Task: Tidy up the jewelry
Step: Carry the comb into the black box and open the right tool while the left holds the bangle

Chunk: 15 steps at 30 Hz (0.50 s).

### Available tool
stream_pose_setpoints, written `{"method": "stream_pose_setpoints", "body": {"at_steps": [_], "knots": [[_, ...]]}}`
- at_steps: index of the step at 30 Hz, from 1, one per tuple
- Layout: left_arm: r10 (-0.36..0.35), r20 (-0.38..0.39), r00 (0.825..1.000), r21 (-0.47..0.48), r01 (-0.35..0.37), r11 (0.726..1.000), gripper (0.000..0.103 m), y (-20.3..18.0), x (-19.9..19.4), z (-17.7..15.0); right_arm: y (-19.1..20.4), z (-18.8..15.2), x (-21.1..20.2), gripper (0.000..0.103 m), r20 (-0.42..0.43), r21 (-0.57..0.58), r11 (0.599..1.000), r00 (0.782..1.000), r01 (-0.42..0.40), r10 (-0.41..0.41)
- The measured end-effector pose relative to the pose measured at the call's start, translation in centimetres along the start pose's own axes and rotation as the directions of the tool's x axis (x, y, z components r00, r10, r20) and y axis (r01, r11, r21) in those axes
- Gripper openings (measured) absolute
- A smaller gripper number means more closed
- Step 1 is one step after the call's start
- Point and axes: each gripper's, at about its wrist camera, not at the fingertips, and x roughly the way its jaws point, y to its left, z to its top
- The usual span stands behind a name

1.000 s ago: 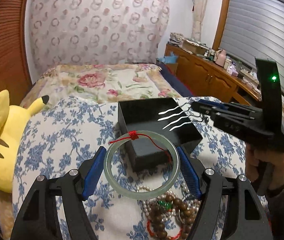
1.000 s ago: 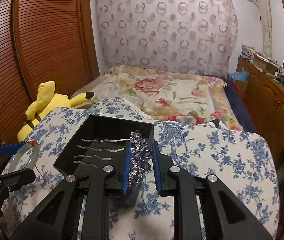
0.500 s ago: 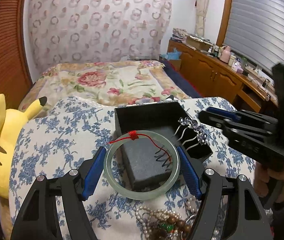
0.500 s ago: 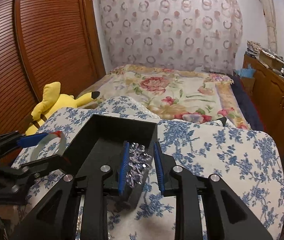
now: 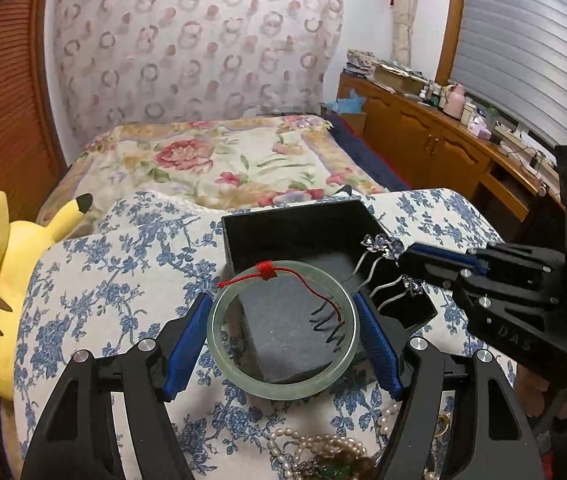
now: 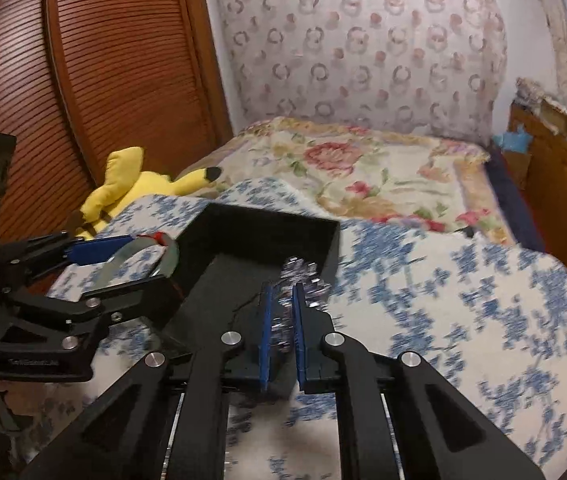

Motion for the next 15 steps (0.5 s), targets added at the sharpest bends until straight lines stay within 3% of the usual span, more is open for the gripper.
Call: {"method": "stream_pose_setpoints", "body": {"at_steps": [6,8,10,15], "knots": [[0.001,0.007,1.000,-0.008,-0.001,1.000,0.069,0.5,-0.2,-0.3,0.5,0.2,-0.8,0.011,0.036,-0.027,0.998,0.998,0.048,-0.047],[-0.001,0.007,1.000,-0.007,0.001,1.000,0.069,0.6,-0.3,-0.3,0.4,0.3,-1.0,0.019,0.038,-0.034,0.996,0.996,0.081,-0.080],[-0.001,0.009,1.000,-0.010,0.001,1.000,0.069,0.7,-0.4,-0.3,0.0,0.3,-0.8,0.040,0.029,-0.035,0.994,0.995,0.099,-0.098],[-0.002,0.010,1.000,-0.011,0.002,1.000,0.069,0.9,-0.6,-0.3,-0.7,0.0,0.4,0.040,-0.018,-0.009,0.995,0.995,0.095,-0.096]]}}
